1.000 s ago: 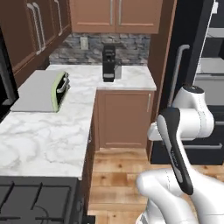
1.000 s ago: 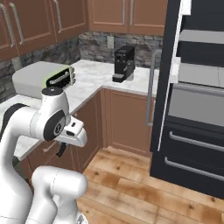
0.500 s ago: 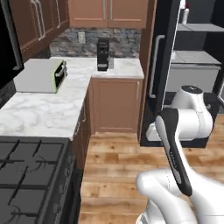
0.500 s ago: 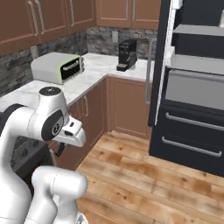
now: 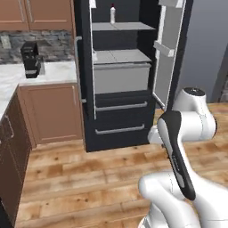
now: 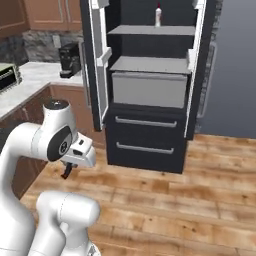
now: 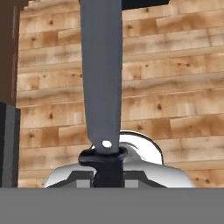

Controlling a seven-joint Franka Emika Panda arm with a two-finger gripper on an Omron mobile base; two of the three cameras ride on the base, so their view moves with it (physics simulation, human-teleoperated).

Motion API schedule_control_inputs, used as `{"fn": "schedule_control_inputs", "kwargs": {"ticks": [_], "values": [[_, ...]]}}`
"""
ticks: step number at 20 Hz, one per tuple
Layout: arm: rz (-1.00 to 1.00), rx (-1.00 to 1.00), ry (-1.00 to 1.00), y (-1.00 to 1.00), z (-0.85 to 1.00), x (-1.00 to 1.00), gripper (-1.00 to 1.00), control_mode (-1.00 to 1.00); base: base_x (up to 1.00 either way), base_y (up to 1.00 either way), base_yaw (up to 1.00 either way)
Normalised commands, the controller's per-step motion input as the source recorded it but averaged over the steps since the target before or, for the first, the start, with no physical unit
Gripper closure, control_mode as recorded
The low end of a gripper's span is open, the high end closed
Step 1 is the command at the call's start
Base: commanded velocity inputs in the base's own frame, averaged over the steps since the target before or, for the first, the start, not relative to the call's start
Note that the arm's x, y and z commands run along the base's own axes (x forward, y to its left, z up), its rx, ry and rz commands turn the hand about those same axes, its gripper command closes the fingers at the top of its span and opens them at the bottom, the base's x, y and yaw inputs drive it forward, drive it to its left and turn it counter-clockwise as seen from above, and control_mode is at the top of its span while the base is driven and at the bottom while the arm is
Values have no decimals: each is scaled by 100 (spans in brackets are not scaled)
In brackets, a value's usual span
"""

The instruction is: Retrieve the butter from the fridge and place it on a plate on the dining table. Then retrieve the butter knife by the fridge and place it near the plate.

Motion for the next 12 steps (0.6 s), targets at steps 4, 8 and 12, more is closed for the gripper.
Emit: {"fn": "schedule_control_inputs", "kwargs": {"ticks": [4, 8, 12], "values": [[0, 0, 0, 0, 0, 0, 100, 100, 9, -95, -67], [0, 0, 0, 0, 0, 0, 100, 100, 17, -75, -79], [0, 0, 0, 0, 0, 0, 100, 100, 22, -71, -80]]}}
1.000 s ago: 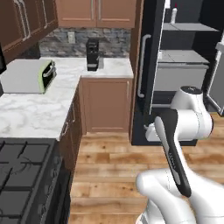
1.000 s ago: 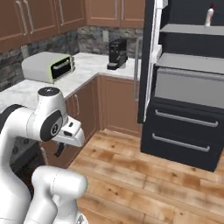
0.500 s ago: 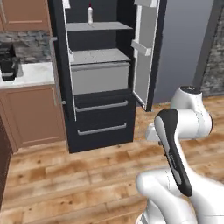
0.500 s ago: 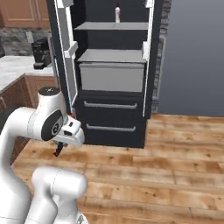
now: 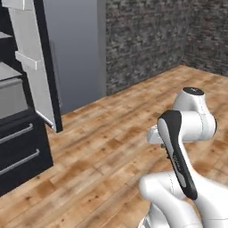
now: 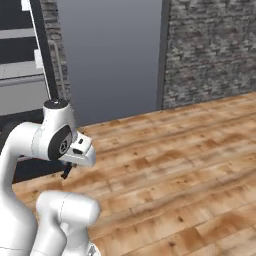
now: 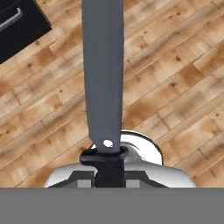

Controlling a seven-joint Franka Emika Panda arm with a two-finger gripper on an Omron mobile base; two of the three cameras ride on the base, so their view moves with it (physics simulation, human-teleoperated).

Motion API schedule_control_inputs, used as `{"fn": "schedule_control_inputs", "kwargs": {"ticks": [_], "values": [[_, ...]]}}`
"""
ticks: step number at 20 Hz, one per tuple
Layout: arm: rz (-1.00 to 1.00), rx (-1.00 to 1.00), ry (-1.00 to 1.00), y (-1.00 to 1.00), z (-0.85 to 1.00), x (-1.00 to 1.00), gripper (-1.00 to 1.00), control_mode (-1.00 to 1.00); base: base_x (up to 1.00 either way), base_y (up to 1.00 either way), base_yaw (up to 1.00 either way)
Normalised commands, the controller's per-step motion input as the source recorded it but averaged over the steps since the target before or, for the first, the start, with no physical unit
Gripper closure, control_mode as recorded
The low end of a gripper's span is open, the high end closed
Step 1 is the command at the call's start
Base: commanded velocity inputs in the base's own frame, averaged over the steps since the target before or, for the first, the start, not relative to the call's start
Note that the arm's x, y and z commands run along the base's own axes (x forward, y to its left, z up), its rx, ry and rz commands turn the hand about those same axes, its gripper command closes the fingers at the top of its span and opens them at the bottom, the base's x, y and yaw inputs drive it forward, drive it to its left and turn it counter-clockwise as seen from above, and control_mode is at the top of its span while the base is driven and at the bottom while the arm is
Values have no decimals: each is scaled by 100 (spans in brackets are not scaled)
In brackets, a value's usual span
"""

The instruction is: Retrieve the butter from the fridge and place it on a plate on the dining table. Then retrieve the butter knife by the fridge and place it near the plate.

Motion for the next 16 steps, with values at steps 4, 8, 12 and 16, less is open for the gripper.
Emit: {"fn": "schedule_control_inputs", "kwargs": {"ticks": [4, 8, 12, 16], "values": [[0, 0, 0, 0, 0, 0, 100, 100, 33, -44, -78], [0, 0, 0, 0, 0, 0, 100, 100, 46, -32, -75], [0, 0, 0, 0, 0, 0, 100, 100, 63, -31, -67], [0, 0, 0, 0, 0, 0, 100, 100, 100, 24, -21]]}}
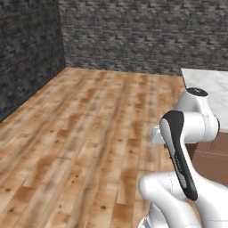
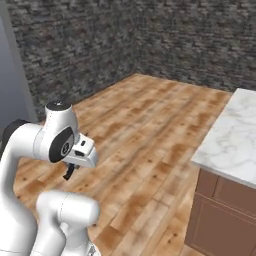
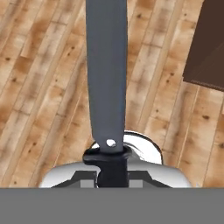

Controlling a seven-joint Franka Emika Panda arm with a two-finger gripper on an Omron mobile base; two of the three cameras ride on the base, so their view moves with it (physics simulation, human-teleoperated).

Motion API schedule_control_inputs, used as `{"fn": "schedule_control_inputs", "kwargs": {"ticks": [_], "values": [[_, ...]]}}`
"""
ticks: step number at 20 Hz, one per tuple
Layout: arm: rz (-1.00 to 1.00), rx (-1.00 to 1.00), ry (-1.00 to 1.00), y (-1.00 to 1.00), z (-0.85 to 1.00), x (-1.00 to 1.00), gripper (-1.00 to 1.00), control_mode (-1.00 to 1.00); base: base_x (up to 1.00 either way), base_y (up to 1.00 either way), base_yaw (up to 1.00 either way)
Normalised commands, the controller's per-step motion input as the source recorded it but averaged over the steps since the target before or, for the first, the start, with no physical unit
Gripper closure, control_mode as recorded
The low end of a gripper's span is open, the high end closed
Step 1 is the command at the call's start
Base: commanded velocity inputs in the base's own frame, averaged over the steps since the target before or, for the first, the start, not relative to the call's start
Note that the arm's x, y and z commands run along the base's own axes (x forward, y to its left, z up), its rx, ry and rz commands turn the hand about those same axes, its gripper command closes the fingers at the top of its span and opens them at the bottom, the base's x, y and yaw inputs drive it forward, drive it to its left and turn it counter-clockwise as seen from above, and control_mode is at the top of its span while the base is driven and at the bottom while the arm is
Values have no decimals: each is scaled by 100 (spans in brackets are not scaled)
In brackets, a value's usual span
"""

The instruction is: Retrieve the butter from the fridge and place it on a plate on the dining table. Then retrieve the butter knife by the fridge and place it near the plate.

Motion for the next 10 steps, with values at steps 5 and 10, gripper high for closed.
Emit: {"fn": "schedule_control_inputs", "kwargs": {"ticks": [5, 10], "values": [[0, 0, 0, 0, 0, 0, 100, 100, 100, 37, -17], [0, 0, 0, 0, 0, 0, 100, 100, 100, 78, -37]]}}
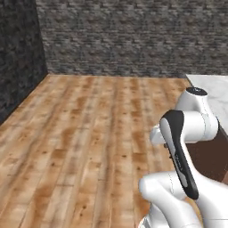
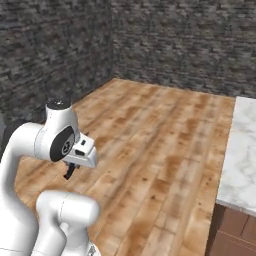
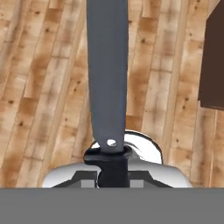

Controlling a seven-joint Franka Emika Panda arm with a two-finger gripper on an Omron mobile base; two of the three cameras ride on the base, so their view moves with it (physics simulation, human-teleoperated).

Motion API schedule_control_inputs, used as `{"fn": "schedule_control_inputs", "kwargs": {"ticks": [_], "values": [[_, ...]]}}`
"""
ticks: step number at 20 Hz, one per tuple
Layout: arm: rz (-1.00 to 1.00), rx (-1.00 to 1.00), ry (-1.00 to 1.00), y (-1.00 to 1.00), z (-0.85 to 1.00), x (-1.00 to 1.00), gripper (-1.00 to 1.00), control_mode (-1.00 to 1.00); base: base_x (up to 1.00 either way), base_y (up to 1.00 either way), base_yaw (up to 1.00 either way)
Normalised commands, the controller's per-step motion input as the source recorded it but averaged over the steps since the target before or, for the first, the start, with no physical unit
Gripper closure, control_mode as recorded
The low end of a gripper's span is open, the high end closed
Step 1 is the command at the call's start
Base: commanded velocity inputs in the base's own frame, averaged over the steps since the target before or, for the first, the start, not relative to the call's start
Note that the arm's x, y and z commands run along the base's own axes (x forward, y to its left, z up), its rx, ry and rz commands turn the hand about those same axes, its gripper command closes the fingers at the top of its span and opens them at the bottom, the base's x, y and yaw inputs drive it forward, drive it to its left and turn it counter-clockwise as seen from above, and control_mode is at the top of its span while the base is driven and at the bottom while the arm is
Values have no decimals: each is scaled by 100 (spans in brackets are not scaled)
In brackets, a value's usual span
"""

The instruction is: Retrieve the butter from the fridge and place it on a plate on the dining table. Then retrieve the butter knife by the fridge and place it near the plate.

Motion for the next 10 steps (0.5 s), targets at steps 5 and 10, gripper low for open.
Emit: {"fn": "schedule_control_inputs", "kwargs": {"ticks": [5, 10], "values": [[0, 0, 0, 0, 0, 0, 100, 100, 100, 88, -48], [0, 0, 0, 0, 0, 0, 100, 100, 100, 54, -36]]}}
